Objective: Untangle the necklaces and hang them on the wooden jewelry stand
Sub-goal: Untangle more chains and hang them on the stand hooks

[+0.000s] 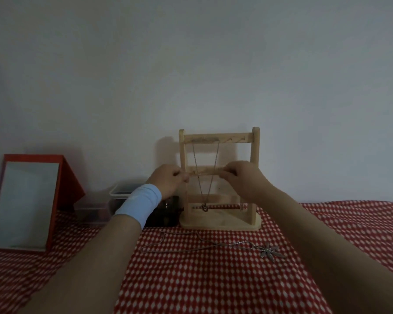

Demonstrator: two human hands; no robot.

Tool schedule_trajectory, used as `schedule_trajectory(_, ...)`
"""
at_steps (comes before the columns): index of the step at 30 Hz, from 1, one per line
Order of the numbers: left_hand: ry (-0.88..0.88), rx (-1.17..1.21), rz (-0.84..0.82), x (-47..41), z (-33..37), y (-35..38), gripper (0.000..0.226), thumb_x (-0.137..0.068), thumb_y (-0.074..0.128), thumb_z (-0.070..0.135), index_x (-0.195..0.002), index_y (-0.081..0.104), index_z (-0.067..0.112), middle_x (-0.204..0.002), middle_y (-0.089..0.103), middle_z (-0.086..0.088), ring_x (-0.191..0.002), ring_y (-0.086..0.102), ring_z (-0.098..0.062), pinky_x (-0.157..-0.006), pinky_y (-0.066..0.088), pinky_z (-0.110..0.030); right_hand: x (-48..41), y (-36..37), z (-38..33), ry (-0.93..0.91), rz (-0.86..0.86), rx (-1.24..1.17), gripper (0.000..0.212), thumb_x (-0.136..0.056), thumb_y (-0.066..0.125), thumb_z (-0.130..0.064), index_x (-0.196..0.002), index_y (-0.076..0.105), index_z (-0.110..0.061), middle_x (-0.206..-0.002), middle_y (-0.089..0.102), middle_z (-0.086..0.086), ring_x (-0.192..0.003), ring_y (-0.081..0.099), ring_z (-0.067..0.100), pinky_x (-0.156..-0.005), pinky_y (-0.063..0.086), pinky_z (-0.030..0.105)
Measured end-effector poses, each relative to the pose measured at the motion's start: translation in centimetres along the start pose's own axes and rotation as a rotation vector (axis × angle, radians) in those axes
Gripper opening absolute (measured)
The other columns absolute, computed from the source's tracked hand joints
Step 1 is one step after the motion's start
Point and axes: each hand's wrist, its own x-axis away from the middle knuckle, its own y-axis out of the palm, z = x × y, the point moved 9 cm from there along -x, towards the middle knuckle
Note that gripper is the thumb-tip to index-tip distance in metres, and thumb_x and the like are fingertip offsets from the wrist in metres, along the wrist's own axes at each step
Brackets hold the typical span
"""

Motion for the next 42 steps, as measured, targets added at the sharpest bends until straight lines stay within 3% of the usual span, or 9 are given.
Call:
schedule_trajectory(7, -0.061, -0.013, 0.274, -1.6, -1.5, -0.6, 0.039, -0.096, 0.054, 0.034, -0.068, 0.063, 0.008, -0.066, 0.059, -0.004, -0.058, 0.050, -0.013, -0.050, 0.031, -0.022, -1.8, -0.6, -0.2, 0.037, 0.237, 0.127, 0.028, -0.104, 0.053, -0.027, -0.092, 0.071, -0.009, -0.084, 0.068, 0.004, -0.078, 0.063, 0.019, -0.073, 0.055, 0.035)
schedule_trajectory(10, -0.082, 0.028, 0.267, -1.3, -2.3, 0.4, 0.048, -0.093, 0.056, 0.036, -0.052, 0.049, 0.011, -0.054, 0.055, -0.006, -0.052, 0.052, -0.021, -0.049, 0.037, -0.025, -1.5, 0.0, -0.4, 0.024, 0.240, 0.249, 0.031, -0.104, 0.051, -0.024, -0.084, 0.068, -0.007, -0.074, 0.064, 0.003, -0.069, 0.062, 0.020, -0.062, 0.054, 0.034)
schedule_trajectory(14, -0.106, 0.111, 0.172, -0.4, -3.7, 2.3, 0.045, -0.093, 0.056, 0.038, -0.060, 0.065, 0.010, -0.058, 0.064, -0.002, -0.051, 0.057, -0.016, -0.059, 0.051, -0.028, -0.7, 1.1, 0.2, 0.072, 0.200, 0.272, 0.039, -0.106, 0.049, -0.031, -0.082, 0.068, -0.007, -0.069, 0.064, 0.003, -0.059, 0.058, 0.014, -0.051, 0.046, 0.025)
schedule_trajectory(18, -0.160, 0.100, -0.020, 0.3, -4.4, 5.0, 0.043, -0.098, 0.047, 0.041, -0.078, 0.069, 0.010, -0.072, 0.069, -0.008, -0.060, 0.061, -0.021, -0.069, 0.058, -0.039, 0.3, 3.1, 1.4, 0.160, 0.078, 0.115, 0.034, -0.106, 0.051, -0.029, -0.086, 0.070, -0.009, -0.074, 0.068, 0.004, -0.062, 0.059, 0.013, -0.053, 0.044, 0.021)
schedule_trajectory(27, -0.191, 0.022, -0.251, 2.2, -5.0, 7.1, 0.034, -0.097, 0.048, 0.044, -0.099, 0.067, 0.016, -0.095, 0.072, -0.011, -0.070, 0.063, -0.019, -0.065, 0.055, -0.030, 2.9, 6.7, 3.1, 0.361, -0.289, 0.038, 0.038, -0.108, 0.046, -0.029, -0.109, 0.069, 0.000, -0.091, 0.077, 0.009, -0.055, 0.066, 0.015, -0.047, 0.051, 0.025)
schedule_trajectory(30, -0.153, -0.105, -0.326, 3.0, -5.6, 6.9, 0.035, -0.093, 0.055, 0.043, -0.099, 0.071, 0.013, -0.097, 0.071, -0.010, -0.084, 0.068, -0.023, -0.072, 0.053, -0.030, 3.2, 7.1, 1.4, 0.252, -0.346, 0.095, 0.031, -0.106, 0.051, -0.031, -0.108, 0.070, -0.007, -0.087, 0.076, -0.001, -0.048, 0.064, 0.005, -0.050, 0.050, 0.021)
schedule_trajectory(34, -0.091, -0.167, -0.504, 5.3, -6.7, 8.0, 0.027, -0.088, 0.063, 0.037, -0.097, 0.074, 0.014, -0.098, 0.071, -0.004, -0.093, 0.065, -0.019, -0.085, 0.051, -0.030, 4.8, 10.6, -2.4, 0.025, -0.526, 0.105, 0.020, -0.100, 0.060, -0.035, -0.105, 0.075, -0.023, -0.095, 0.073, -0.009, -0.082, 0.066, 0.003, -0.084, 0.058, 0.027)
schedule_trajectory(38, -0.065, -0.261, -0.592, 7.9, -8.6, 9.1, 0.022, -0.081, 0.071, 0.033, -0.098, 0.075, 0.019, -0.099, 0.071, 0.001, -0.094, 0.065, -0.016, -0.093, 0.052, -0.032, 6.6, 14.4, -3.8, -0.070, -0.684, 0.283, 0.021, -0.094, 0.068, -0.037, -0.110, 0.078, -0.028, -0.093, 0.070, -0.010, -0.081, 0.061, 0.005, -0.067, 0.043, 0.015)
schedule_trajectory(42, -0.046, -0.299, -0.554, 8.8, -9.7, 8.7, 0.024, -0.089, 0.063, 0.032, -0.090, 0.073, 0.010, -0.092, 0.069, -0.001, -0.090, 0.064, -0.018, -0.086, 0.052, -0.031, 7.4, 16.6, -3.9, -0.087, -0.711, 0.294, 0.027, -0.098, 0.065, -0.032, -0.117, 0.077, -0.017, -0.114, 0.072, 0.000, -0.096, 0.059, 0.009, -0.082, 0.042, 0.021)
